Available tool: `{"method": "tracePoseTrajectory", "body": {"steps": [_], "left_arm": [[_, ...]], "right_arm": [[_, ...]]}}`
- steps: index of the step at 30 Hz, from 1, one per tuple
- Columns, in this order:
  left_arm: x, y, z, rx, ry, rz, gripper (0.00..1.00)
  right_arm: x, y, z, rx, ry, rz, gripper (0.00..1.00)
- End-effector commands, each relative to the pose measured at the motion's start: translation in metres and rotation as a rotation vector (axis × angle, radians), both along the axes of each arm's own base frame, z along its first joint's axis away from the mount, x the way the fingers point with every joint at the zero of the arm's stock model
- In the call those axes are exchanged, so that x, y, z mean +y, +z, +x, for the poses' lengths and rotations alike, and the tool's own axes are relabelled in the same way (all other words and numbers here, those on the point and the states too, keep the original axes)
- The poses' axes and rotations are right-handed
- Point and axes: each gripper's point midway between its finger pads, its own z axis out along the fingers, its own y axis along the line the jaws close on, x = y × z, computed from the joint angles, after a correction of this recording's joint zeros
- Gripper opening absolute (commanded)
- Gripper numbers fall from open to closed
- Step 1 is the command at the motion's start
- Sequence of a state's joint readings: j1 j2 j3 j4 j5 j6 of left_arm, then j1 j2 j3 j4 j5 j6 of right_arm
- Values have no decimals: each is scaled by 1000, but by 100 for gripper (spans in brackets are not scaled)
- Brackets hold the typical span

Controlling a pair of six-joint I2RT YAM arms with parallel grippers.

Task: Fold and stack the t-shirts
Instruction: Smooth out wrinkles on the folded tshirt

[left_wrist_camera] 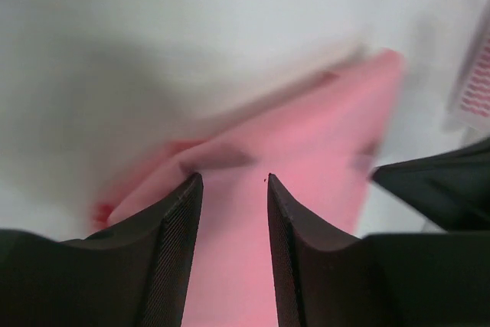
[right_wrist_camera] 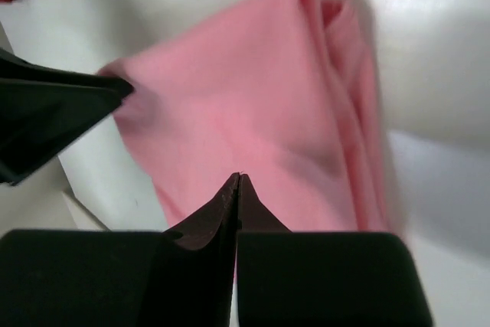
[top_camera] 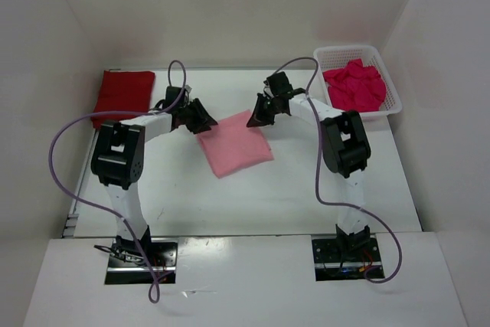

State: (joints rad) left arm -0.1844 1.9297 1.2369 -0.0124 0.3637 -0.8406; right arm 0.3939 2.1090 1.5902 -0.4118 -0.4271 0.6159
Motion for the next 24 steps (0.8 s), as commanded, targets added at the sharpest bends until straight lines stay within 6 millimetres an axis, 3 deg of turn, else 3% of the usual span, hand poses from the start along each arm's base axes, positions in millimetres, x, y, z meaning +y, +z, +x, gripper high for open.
{"method": "tracePoseTrajectory", "body": {"steps": [1,5,7,8,9,11,12,13,14,15,16,17,19,22,24], "left_arm": [[22,-26,12,24,33,34,47],[48,-36,19,48,82,43,47],[63,-31,15,46,113,42,49],[67,-24,15,28,122,39,53],[72,-1,16,-25,134,34,57],[74,11,4,-44,141,38,70],[74,36,1,-106,142,32,74],[75,42,-5,-124,134,39,78],[79,47,-15,-137,144,60,90],[79,46,-22,-127,143,61,100],[80,43,-30,-114,135,71,100],[81,33,-44,-77,128,81,100],[76,19,-59,-31,101,61,100],[71,-3,-79,15,72,35,100],[68,-17,-88,62,83,37,87]], "right_arm": [[-2,-16,31,-1,-3,18,0],[12,-37,55,34,6,36,0],[17,-37,51,61,22,64,0],[17,-37,51,61,22,64,0],[18,-32,51,51,28,76,0],[16,-30,46,51,28,76,0],[16,-21,47,31,29,83,1],[18,-14,46,25,38,98,3],[19,-11,43,33,38,108,6],[21,5,42,12,48,127,9],[20,10,41,0,48,131,17],[21,30,42,-36,51,144,21],[19,41,37,-53,52,150,32],[12,65,29,-99,46,143,40],[7,82,20,-130,42,147,42]]}}
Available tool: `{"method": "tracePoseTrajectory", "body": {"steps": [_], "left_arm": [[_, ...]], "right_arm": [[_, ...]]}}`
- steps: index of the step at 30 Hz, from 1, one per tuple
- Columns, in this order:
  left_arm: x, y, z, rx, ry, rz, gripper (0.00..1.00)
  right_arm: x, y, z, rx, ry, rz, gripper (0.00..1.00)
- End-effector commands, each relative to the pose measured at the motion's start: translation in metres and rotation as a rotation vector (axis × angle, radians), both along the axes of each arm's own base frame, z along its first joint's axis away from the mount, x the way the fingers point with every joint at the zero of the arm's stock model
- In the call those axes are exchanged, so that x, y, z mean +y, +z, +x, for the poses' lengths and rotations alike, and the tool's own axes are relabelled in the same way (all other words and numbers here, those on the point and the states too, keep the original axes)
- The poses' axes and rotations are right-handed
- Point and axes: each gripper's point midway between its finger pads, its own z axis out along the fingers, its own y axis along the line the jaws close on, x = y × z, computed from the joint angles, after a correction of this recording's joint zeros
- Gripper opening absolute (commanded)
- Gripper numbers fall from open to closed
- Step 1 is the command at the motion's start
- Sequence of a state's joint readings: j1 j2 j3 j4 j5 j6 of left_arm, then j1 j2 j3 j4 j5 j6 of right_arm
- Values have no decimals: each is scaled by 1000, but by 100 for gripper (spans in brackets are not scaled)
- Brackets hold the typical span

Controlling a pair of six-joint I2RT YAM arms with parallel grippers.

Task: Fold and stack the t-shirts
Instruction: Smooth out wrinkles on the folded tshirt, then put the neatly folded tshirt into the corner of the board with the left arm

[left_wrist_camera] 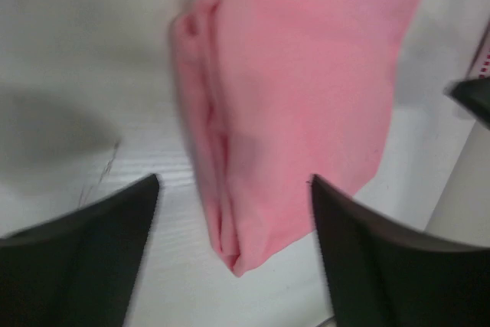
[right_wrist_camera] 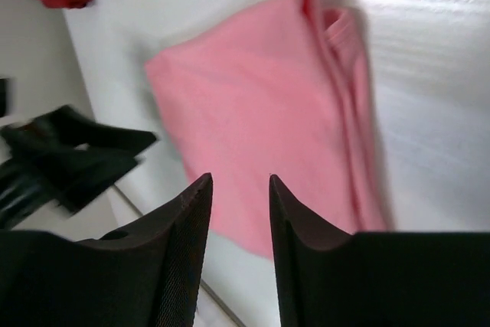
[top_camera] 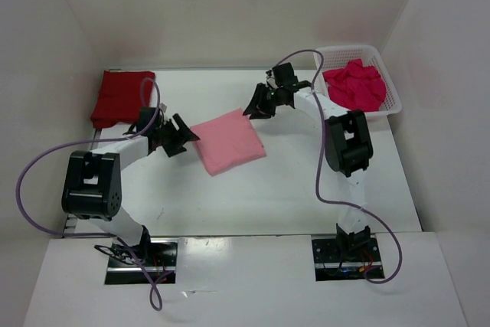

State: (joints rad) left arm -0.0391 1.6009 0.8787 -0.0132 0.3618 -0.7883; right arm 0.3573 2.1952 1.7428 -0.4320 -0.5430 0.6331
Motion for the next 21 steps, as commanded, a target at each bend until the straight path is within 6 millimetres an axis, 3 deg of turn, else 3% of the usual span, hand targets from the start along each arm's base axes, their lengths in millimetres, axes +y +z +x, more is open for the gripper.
{"method": "tracePoseTrajectory", "body": {"steps": [1,2,3,5,6,9,10,11,13,15,17,18,20,21], "left_arm": [[-5,-30,-18,73,-28,-2,74],[-6,-33,-19,87,-27,-15,69],[-12,-39,-21,101,-44,-22,66],[-20,-43,-20,110,-70,-35,64],[-27,-54,-25,146,-85,-37,64],[-49,-63,-20,147,-123,-57,62],[-55,-69,-17,155,-141,-63,60],[-62,-69,-12,144,-148,-69,52],[-80,-67,-8,140,-172,-94,40],[-92,-47,19,80,-180,-97,21],[-93,-33,42,49,-171,-77,15],[-99,2,70,-39,-175,-89,13],[-97,30,94,-105,-166,-78,10],[-91,66,122,-195,-148,-88,10]], "right_arm": [[-3,68,-12,-136,12,43,42],[-10,68,-13,-140,-4,36,43],[-12,87,-19,-173,-4,48,44],[-21,92,-27,-174,-15,48,45],[-22,110,-31,-215,-15,63,45],[-30,123,-45,-236,-24,83,45],[-36,118,-49,-216,-40,81,45],[-38,124,-54,-228,-40,85,45],[-44,117,-59,-214,-50,79,45],[-54,109,-64,-194,-68,70,45],[-56,104,-69,-188,-68,68,47],[-62,100,-72,-177,-80,63,47],[-69,90,-81,-154,-80,56,47],[-81,93,-80,-162,-107,56,47]]}}
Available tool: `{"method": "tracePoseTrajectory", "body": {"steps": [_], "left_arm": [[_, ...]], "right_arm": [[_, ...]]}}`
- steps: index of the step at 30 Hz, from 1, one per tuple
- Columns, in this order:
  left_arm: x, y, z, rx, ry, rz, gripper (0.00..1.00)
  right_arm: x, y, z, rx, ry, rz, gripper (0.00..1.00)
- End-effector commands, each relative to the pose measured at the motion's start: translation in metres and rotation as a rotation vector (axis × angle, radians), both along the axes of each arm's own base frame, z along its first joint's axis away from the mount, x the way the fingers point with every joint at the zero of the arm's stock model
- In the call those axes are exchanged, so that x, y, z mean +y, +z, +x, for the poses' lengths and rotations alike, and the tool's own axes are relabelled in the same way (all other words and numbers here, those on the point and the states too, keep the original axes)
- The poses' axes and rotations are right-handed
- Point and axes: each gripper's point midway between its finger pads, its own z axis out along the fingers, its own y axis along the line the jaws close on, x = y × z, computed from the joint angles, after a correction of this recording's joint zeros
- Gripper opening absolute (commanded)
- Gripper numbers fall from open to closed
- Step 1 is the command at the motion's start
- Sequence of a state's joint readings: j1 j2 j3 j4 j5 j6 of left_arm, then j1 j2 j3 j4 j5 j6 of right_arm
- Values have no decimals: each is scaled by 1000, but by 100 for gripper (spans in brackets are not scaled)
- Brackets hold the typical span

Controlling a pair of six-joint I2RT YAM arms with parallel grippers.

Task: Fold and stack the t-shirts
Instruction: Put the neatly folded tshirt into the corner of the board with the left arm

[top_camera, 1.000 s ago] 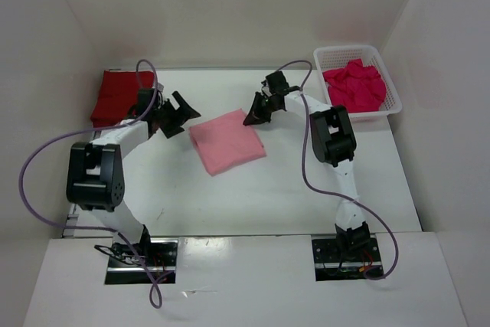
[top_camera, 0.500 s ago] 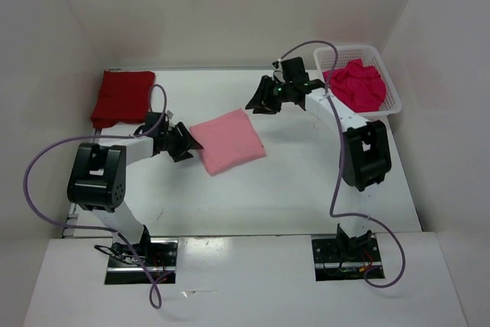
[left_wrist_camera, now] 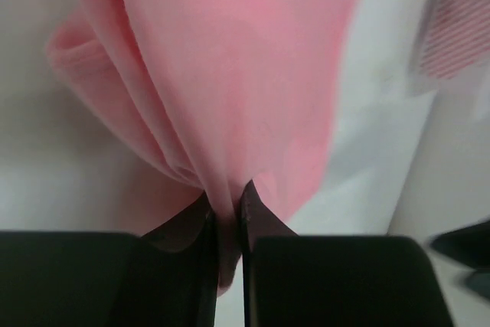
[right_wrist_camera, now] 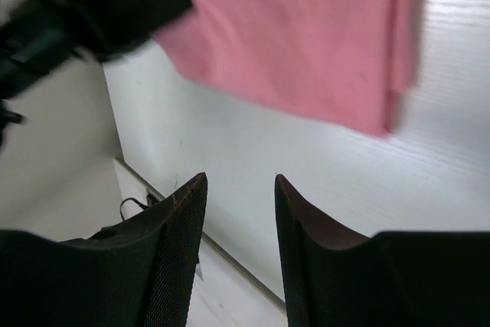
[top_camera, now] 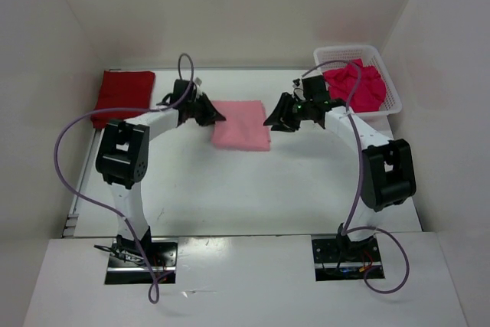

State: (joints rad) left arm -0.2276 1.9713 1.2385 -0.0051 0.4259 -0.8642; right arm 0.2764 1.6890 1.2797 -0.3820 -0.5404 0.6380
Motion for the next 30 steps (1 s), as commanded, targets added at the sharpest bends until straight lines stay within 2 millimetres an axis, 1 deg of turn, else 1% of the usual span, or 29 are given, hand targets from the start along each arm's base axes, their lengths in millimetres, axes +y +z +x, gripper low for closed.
{"method": "tracePoseTrajectory", "body": {"steps": [1,2,3,4,5,6,7,8,9,10,11,12,13,14,15,16,17,18,19,20,21,22,23,24,25,26,27,29,30], "left_arm": [[15,99,72,-258,53,-29,10],[22,112,83,-283,69,-32,10],[40,125,97,-310,99,-37,10],[50,160,111,-375,121,-45,10],[64,175,118,-405,145,-44,10],[77,189,125,-429,171,-56,10],[107,202,132,-451,219,-61,10],[124,219,139,-497,246,-58,10],[159,229,142,-518,312,-55,10],[177,239,143,-538,348,-60,10],[193,252,137,-566,373,-65,10],[228,241,133,-560,439,-56,10],[246,234,128,-549,488,-48,13],[261,239,120,-571,529,-47,18],[274,197,107,-485,578,-44,28],[297,189,94,-472,641,-38,56],[306,175,86,-460,678,-40,70],[314,155,75,-411,720,-37,78],[321,124,50,-332,773,-32,96],[325,115,40,-329,800,-19,100],[326,102,28,-294,840,-9,100],[331,86,4,-257,883,5,100],[334,83,-6,-244,922,6,100],[337,93,-16,-266,972,13,100],[339,89,-26,-247,1000,15,100],[338,89,-32,-242,1009,22,100],[335,99,-38,-260,1009,21,100],[328,108,-43,-263,998,0,100],[321,116,-46,-274,964,-11,100]], "right_arm": [[-18,22,-5,-76,-17,26,47],[-23,14,-11,-46,-21,25,47],[-28,14,-13,-55,-26,20,47],[-33,9,-15,-33,-34,22,47],[-34,6,-20,-33,-27,15,47],[-39,6,-17,-33,-39,14,47],[-39,0,-23,-17,-27,11,47],[-39,0,-23,-16,-27,11,47],[-38,1,-24,-15,-18,20,47],[-38,1,-24,-15,-18,20,47],[-36,2,-25,-13,-9,30,47],[-35,3,-27,-17,7,37,47],[-35,0,-27,-8,7,35,47],[-33,1,-28,-6,14,43,47],[-33,4,-26,-15,15,44,47],[-32,5,-27,-14,21,51,47],[-32,5,-27,-14,21,51,47],[-32,5,-27,-21,27,46,47],[-31,5,-30,-11,35,53,47],[-31,9,-27,-21,36,55,47],[-31,7,-29,-18,41,50,47],[-30,8,-30,-17,47,56,47],[-31,7,-31,-14,52,51,47],[-31,10,-32,-23,53,52,47],[-36,9,-29,-25,34,42,47],[-36,14,-29,-45,40,40,47],[-38,11,-29,-38,29,28,47],[-45,13,-28,-53,2,11,47],[-47,11,-26,-56,-13,-6,43]]}}
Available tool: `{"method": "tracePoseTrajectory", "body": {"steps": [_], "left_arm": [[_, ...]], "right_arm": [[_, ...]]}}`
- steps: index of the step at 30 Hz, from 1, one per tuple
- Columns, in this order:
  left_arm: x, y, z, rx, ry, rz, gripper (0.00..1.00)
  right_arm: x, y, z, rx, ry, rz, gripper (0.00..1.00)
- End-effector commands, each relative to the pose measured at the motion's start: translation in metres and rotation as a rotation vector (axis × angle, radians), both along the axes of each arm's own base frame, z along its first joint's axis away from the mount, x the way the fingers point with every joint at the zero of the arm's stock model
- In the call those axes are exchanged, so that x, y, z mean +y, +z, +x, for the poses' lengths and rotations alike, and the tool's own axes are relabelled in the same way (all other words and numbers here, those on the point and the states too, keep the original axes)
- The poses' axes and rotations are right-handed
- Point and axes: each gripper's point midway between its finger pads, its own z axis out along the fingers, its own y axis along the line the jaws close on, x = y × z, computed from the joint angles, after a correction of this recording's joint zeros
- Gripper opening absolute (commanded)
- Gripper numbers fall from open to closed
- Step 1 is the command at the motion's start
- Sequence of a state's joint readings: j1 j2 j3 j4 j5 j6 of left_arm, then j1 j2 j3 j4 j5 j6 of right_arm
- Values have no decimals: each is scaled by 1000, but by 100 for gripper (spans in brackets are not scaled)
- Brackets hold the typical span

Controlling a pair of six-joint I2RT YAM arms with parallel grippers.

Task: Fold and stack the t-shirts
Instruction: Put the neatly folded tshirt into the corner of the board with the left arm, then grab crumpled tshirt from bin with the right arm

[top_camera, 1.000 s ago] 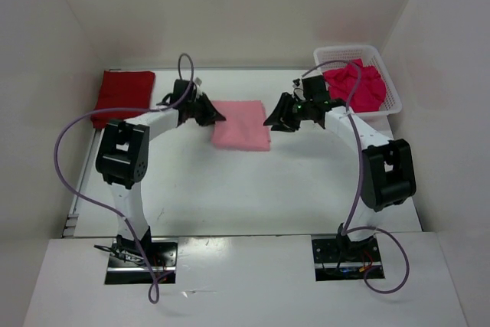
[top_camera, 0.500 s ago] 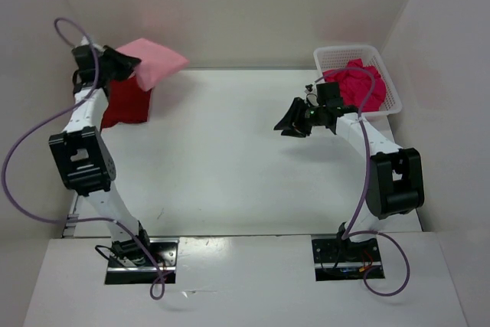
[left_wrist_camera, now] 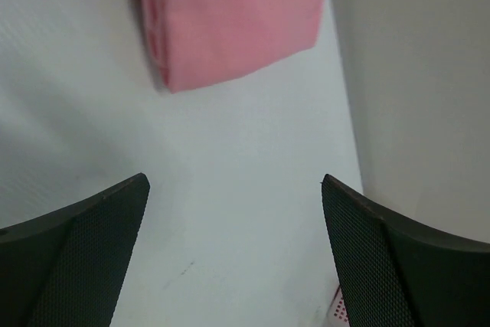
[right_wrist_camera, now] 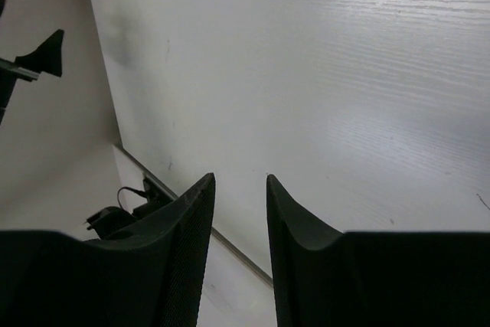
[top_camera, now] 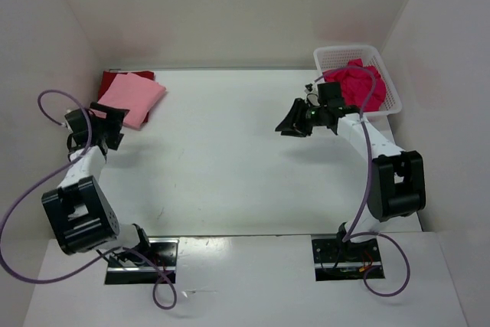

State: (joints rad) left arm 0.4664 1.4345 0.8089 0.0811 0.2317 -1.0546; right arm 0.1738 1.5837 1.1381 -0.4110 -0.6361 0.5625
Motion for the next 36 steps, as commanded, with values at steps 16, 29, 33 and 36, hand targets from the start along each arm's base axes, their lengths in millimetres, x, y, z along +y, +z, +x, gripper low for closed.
{"method": "tracePoseTrajectory", "body": {"steps": [16,29,33,36], "left_arm": [[-367,16,-87,-149,-1305,48,98],[-372,6,-97,-123,-1365,71,89],[-372,0,-95,-101,-1366,65,89],[-372,-1,-93,-90,-1358,71,89]], "right_arm": [[-223,88,181,-290,-856,-447,51],[-325,-44,243,-47,-967,-684,73],[-343,-72,248,7,-979,-799,73],[-358,-81,250,26,-991,-884,68]]}}
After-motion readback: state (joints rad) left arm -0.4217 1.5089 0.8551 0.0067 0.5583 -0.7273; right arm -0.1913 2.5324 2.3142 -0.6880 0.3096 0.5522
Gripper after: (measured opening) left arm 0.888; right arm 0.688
